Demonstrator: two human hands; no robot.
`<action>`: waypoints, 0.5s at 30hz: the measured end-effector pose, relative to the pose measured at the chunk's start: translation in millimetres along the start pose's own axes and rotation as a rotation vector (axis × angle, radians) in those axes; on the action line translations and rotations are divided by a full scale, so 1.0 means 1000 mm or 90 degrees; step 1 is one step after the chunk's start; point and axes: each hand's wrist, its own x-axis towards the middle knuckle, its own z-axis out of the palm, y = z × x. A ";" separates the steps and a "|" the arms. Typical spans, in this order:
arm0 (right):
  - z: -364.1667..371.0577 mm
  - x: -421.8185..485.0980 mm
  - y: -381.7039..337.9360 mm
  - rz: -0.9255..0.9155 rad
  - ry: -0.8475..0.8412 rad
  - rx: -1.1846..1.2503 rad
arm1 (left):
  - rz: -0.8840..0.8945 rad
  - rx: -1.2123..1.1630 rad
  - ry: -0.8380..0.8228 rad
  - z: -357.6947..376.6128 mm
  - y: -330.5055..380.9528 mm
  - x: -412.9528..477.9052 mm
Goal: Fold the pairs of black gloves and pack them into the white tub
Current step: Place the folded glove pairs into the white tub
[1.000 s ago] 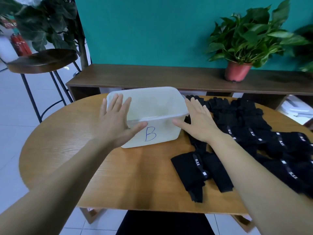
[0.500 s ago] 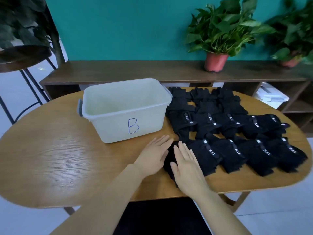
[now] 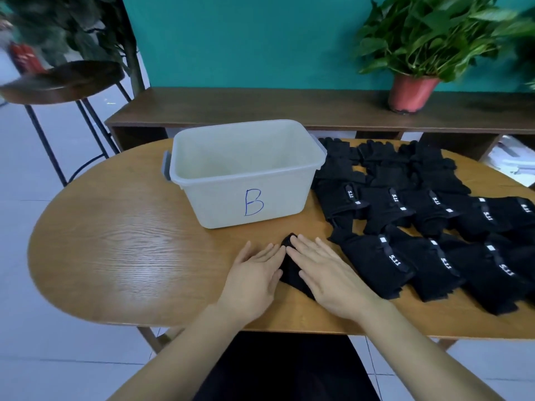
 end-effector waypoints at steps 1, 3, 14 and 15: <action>-0.001 0.002 0.002 -0.024 -0.009 -0.013 | -0.007 0.006 -0.007 -0.002 0.001 -0.005; -0.004 0.004 0.004 -0.060 -0.020 -0.033 | -0.024 0.015 -0.018 -0.006 0.004 -0.014; -0.017 0.019 -0.022 0.008 0.172 -0.161 | -0.213 -0.131 0.034 -0.025 0.009 0.005; -0.019 0.022 -0.028 0.015 0.137 -0.168 | -0.220 -0.117 0.019 -0.025 0.010 0.007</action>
